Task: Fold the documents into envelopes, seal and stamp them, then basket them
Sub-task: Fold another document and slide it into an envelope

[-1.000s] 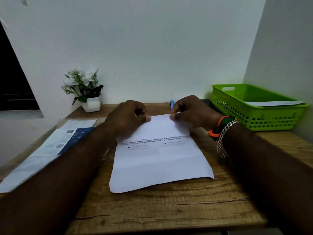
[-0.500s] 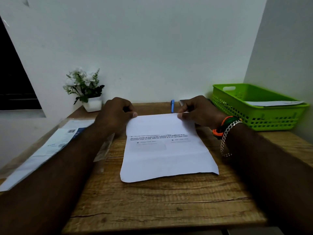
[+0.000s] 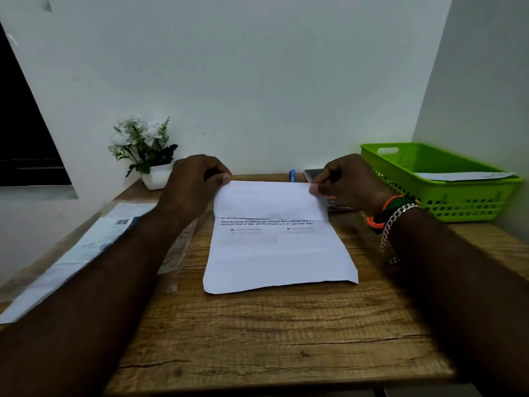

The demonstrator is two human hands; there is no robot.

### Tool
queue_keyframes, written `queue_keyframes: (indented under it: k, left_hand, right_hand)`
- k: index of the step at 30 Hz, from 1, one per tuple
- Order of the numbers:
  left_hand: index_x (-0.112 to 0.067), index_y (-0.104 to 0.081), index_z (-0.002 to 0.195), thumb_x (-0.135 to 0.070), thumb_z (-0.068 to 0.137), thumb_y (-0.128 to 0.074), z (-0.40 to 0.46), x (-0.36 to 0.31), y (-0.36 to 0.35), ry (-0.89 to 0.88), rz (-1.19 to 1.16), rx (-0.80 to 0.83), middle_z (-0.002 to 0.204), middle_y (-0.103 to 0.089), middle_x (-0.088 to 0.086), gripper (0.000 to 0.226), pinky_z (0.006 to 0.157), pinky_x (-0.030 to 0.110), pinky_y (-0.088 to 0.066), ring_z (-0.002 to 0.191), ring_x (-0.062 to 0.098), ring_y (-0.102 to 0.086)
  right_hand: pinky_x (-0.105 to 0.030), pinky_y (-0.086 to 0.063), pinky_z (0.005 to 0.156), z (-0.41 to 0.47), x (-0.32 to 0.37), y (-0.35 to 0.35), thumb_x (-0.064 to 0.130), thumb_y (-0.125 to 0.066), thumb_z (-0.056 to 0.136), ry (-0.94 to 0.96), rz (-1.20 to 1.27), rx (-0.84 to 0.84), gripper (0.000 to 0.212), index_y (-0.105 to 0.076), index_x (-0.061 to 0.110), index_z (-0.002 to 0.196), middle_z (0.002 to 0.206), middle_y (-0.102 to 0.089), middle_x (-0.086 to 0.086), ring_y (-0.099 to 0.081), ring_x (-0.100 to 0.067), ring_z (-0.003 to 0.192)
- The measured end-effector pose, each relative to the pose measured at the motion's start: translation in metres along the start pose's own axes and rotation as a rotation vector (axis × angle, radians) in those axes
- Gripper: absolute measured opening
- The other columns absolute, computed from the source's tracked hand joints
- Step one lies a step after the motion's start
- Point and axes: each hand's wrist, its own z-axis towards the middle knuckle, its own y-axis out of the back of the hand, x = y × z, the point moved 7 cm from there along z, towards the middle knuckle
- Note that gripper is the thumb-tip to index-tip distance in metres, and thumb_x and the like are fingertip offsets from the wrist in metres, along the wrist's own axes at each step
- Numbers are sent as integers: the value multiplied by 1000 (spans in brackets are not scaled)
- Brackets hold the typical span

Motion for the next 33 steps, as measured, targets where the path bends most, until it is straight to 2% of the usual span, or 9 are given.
queue_keyframes:
  k: [2,4,12,15,17,21,24,28,33]
  left_hand:
    - [-22,-79,94,-22,84,-83,0,-2,1,-9,2,16,89,-69,-4,10,70,20,-45,77,7,-61]
    - [-24,-77,91,-21,78,-88,0,-2,0,-3,13,50,89,-67,-4,17,69,22,-43,77,9,-61]
    - [-26,-77,77,-14,74,-87,-7,-15,-2,-65,9,215,77,-74,-10,16,68,29,-56,75,11,-70]
    - [-28,-76,74,-13,71,-83,-12,-22,-8,-51,-9,299,75,-75,-8,17,65,29,-57,72,10,-71]
    - [-27,-76,74,-16,72,-86,-17,-23,-18,-37,21,405,78,-76,-8,15,68,34,-60,74,8,-72]
    - [-28,-79,82,-40,72,-90,-27,-15,-35,29,82,587,84,-76,-12,19,78,30,-60,82,2,-71]
    - [-30,-78,84,-51,70,-89,-28,-12,-39,41,95,614,89,-75,-11,28,81,32,-59,88,5,-69]
    - [-31,-75,87,-50,72,-87,-27,-10,-40,36,151,613,95,-71,-12,27,81,30,-56,93,5,-66]
    - [-35,-71,110,-47,76,-83,-29,-19,-50,1,170,580,115,-62,-13,38,91,32,-53,105,7,-59]
  right_hand:
    - [-26,-51,61,-2,7,5,10,-89,74,46,6,-23,17,-76,20,68,66,-72,-1,-63,-9,59]
    - [-32,-56,66,-3,14,9,8,-88,75,82,6,-27,22,-75,23,66,68,-74,-4,-65,-15,63]
    - [-40,-59,71,-15,37,4,0,-77,70,169,-132,187,17,-72,16,69,73,-76,-2,-72,-23,71]
    - [-33,-56,63,-19,37,-6,3,-76,70,163,-182,310,14,-72,17,72,67,-72,5,-68,-12,62]
    - [-24,-54,64,-22,35,-15,5,-77,73,178,-238,382,12,-74,15,76,73,-73,3,-70,-13,69]
    - [-21,-51,69,-26,26,-32,7,-79,75,150,-307,516,13,-76,18,81,82,-74,6,-65,-1,70]
    - [-15,-44,67,-27,24,-37,10,-78,77,112,-294,556,14,-78,20,88,92,-74,8,-61,10,67]
    - [-13,-43,70,-27,31,-40,19,-77,82,109,-217,490,14,-79,19,96,97,-76,10,-63,8,76]
    - [2,-38,64,-31,39,-57,32,-78,87,192,-369,485,39,-70,22,124,120,-65,7,-51,9,79]
